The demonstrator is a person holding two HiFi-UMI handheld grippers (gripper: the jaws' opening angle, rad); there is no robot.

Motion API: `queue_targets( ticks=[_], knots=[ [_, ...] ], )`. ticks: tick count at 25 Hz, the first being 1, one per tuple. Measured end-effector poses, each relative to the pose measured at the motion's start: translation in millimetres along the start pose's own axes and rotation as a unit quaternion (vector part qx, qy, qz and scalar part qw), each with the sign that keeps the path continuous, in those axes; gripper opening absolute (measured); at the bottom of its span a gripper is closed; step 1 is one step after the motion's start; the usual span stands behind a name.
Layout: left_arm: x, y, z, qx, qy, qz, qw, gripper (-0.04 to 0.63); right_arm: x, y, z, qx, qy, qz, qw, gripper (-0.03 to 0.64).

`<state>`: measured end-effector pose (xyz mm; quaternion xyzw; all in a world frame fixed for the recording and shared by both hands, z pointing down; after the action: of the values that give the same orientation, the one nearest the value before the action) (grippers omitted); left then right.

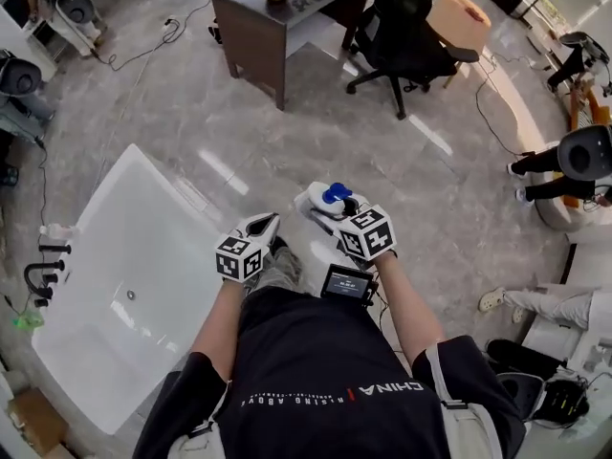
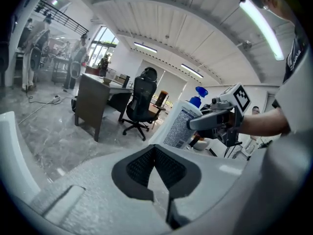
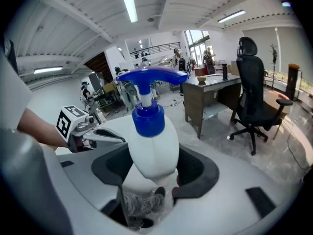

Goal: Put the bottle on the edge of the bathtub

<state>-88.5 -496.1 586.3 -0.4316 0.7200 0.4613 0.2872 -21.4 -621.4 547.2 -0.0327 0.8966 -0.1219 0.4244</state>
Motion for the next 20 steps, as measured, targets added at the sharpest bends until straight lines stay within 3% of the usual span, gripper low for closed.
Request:
queue_targets(
  ticks=[6,13,17,20],
  knots=[
    [45,76,3,0.062,-0.035,0.036,0.9968,0.009,74,-9,-68,0.048,0.015,0.047,0.998,0.268],
    [80,136,22,0.107,-0.071,0.064,0.9897,0.009,136,2,-133,0.096,0.031,0.095,0.990,0.268],
    [88,162,37,0.145,-0.088,0.082,0.9821,0.009,155,10,-169,0.130,0.048,0.115,0.984,0.268],
    [94,190,47,0.180,-0.110,0.106,0.9718,0.009,173,15,-202,0.161,0.059,0.134,0.976,0.268]
  ],
)
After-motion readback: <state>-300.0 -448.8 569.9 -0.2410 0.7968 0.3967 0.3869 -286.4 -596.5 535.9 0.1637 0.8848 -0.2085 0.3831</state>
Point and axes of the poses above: the fingertips, and each gripper's own axes: z backward along the fingers, y to its left, x out of its top, the point moved 3 cm from there along z, backward along the fingers, and after that the axes turned 2 degrees about -y, right-handed, at the moved point
